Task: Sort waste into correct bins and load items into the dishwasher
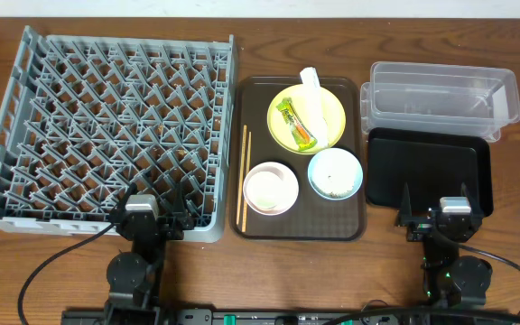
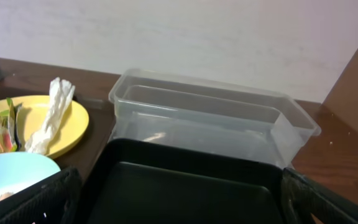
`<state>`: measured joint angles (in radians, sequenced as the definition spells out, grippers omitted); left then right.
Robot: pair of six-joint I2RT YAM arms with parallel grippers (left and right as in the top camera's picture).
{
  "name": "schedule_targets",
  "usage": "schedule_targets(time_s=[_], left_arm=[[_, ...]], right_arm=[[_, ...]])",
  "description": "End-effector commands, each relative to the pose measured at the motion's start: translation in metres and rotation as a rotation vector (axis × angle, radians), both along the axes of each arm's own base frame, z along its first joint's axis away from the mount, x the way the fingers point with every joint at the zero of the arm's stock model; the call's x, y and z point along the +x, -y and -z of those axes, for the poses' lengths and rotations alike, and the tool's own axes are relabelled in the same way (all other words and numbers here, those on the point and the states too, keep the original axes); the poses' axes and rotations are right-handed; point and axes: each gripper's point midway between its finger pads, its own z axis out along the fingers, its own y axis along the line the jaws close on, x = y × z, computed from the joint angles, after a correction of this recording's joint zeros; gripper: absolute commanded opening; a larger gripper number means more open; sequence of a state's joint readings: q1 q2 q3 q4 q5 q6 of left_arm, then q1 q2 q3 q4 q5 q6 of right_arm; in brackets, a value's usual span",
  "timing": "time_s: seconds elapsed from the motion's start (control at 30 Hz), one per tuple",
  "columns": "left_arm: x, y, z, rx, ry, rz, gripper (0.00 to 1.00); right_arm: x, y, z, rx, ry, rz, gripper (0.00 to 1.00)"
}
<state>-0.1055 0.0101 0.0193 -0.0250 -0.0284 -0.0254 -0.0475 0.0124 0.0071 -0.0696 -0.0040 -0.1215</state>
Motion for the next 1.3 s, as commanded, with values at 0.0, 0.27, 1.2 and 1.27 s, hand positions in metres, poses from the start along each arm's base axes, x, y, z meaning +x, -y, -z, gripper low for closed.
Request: schedule_targets(time_s=[0.0, 0.27, 1.2, 1.27], left_arm=[[-0.001, -0.003, 0.017, 0.013, -0.052, -0.014, 0.9], [-0.001, -0.003, 0.017, -0.036, -0.052, -0.02, 0.9], [0.008, -0.002, -0.032, 0.001, -0.524, -0.032, 0.9], [0.007, -0.002, -0.03, 0.007, -0.574, -0.033, 0.9]], right_arm=[[0.0, -0.006, -0.001, -0.006, 0.005, -0.028, 0.99], [0.0, -0.005, -0.001, -0.001, 0.007, -0.023, 0.99], [0.051, -0.019, -0.072, 0.246, -0.355, -0.063, 0.99], [0.063, -0.025, -0.078, 0.259, -0.406, -0.091, 0.99]])
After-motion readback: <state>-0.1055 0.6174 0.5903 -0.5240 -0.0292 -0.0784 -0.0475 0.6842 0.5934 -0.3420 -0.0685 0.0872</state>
